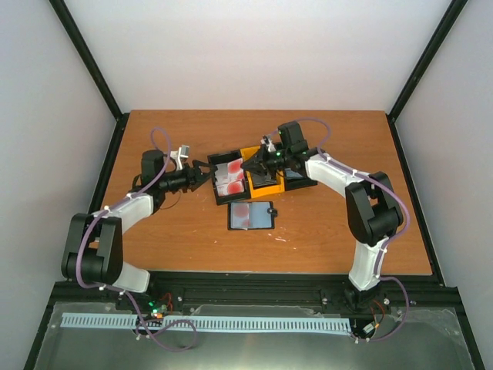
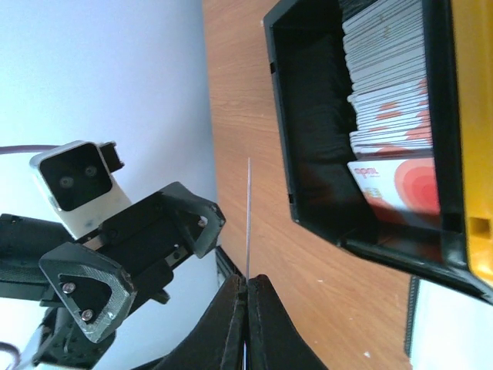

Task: Put the credit cards into the card holder
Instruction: Pick up the credit card from the storage box.

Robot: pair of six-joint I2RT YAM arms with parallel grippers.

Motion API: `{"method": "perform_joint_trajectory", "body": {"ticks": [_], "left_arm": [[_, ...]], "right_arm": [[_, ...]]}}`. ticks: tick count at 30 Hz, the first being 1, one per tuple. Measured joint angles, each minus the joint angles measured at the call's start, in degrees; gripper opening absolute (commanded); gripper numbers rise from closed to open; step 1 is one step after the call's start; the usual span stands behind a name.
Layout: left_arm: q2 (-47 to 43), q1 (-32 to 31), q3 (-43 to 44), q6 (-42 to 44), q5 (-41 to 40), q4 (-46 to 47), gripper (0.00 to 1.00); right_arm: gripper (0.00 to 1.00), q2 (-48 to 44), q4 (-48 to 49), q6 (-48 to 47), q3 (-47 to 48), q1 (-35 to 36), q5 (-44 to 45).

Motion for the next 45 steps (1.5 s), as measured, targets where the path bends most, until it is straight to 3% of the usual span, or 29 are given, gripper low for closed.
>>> {"method": "perform_joint_trajectory", "body": {"ticks": [8,20,22,37,41,45], "left_arm": [[3.93,-1.01,2.23,-5.79,5.46,5.14,0.73],[4.39,-1.42,2.6,-15.41,10.54,14.29,0.71],[4.39,-1.42,2.6,-16.35,11.08,14.97,0.66],[3.89,-1.49,3.23,-21.14,13.14,18.23,0.06],[3.41,-1.49,3.26,-21.49,13.33,18.82,0.01],[2.82,-1.49,3.21,-21.4,13.29,18.91,0.01]], "right_arm": [[0.03,-3.43,7.82,7.04,-2.84,0.11,-1.6],[0.03,-4.57,13.94,10.21,-2.99,2.1,-3.45],[0.03,-4.57,14.88,10.78,-2.99,2.38,-3.89],[0.03,-4.57,16.5,10.45,-2.99,4.22,-6.58],[0.29,-4.57,16.5,10.21,-3.06,4.22,-6.67],[0.31,-5.14,17.84,8.33,-3.93,4.26,-6.51]]}}
